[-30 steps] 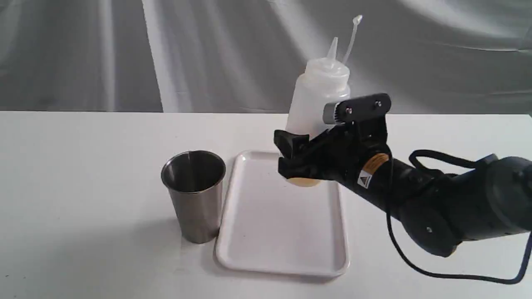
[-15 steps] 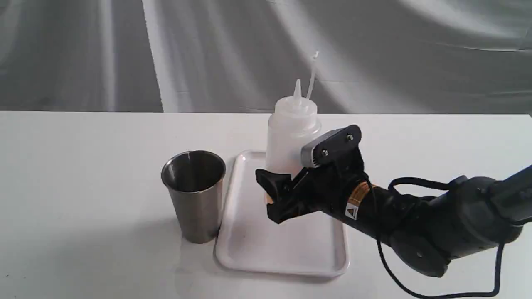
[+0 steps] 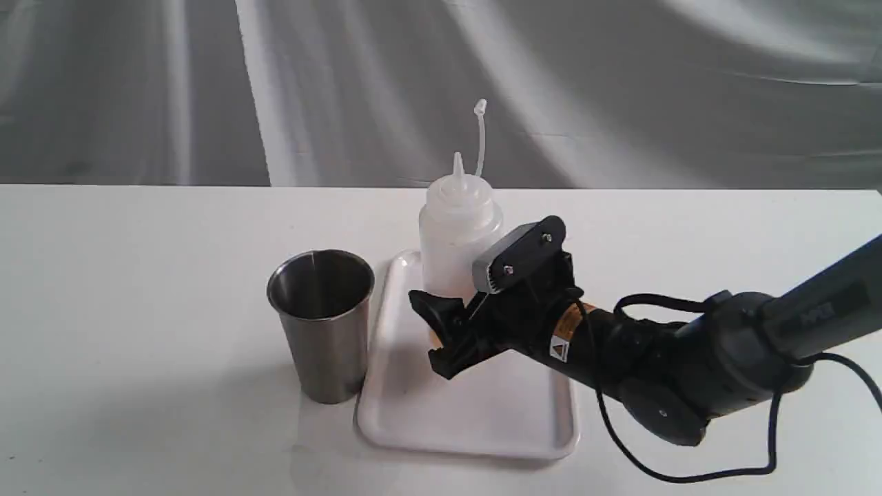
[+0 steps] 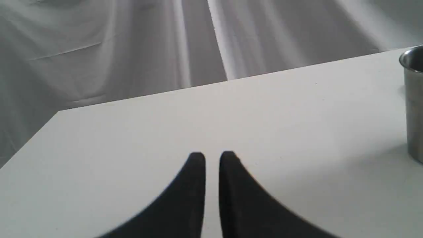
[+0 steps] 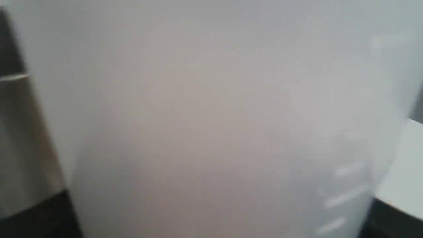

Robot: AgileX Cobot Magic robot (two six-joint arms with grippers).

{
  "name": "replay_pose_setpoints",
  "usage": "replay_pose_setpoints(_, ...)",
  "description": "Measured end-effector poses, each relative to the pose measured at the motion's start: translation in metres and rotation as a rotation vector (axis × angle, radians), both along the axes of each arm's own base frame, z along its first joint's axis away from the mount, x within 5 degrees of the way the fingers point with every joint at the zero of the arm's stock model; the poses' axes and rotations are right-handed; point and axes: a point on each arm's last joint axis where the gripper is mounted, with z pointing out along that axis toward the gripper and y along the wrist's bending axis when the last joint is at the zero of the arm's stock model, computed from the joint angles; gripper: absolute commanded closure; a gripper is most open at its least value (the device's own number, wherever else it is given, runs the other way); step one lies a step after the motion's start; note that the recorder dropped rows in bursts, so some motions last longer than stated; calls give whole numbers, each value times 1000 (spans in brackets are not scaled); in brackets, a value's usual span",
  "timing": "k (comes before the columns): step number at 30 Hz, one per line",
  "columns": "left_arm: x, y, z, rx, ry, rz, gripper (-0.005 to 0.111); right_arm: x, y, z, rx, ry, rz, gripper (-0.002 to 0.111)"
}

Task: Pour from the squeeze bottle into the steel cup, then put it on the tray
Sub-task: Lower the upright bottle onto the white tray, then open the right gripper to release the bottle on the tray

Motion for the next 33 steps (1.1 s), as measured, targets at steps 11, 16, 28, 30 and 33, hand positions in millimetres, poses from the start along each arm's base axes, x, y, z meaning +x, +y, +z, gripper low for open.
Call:
replay_pose_setpoints(11,0,0,0,0,0,0,98,4,0,-22,-9,44,-12,108)
replay_pose_setpoints(16,0,0,0,0,0,0,98,4,0,-26,-4,47,-13,108)
replay_pose_setpoints(28,0,0,0,0,0,0,98,4,0,-27,15,43,-18,108)
replay_pose_setpoints(30,0,0,0,0,0,0,98,4,0,-27,19,45,-19,108)
replay_pose_setpoints(33,0,0,0,0,0,0,98,3,0,-27,22,42,-18,99)
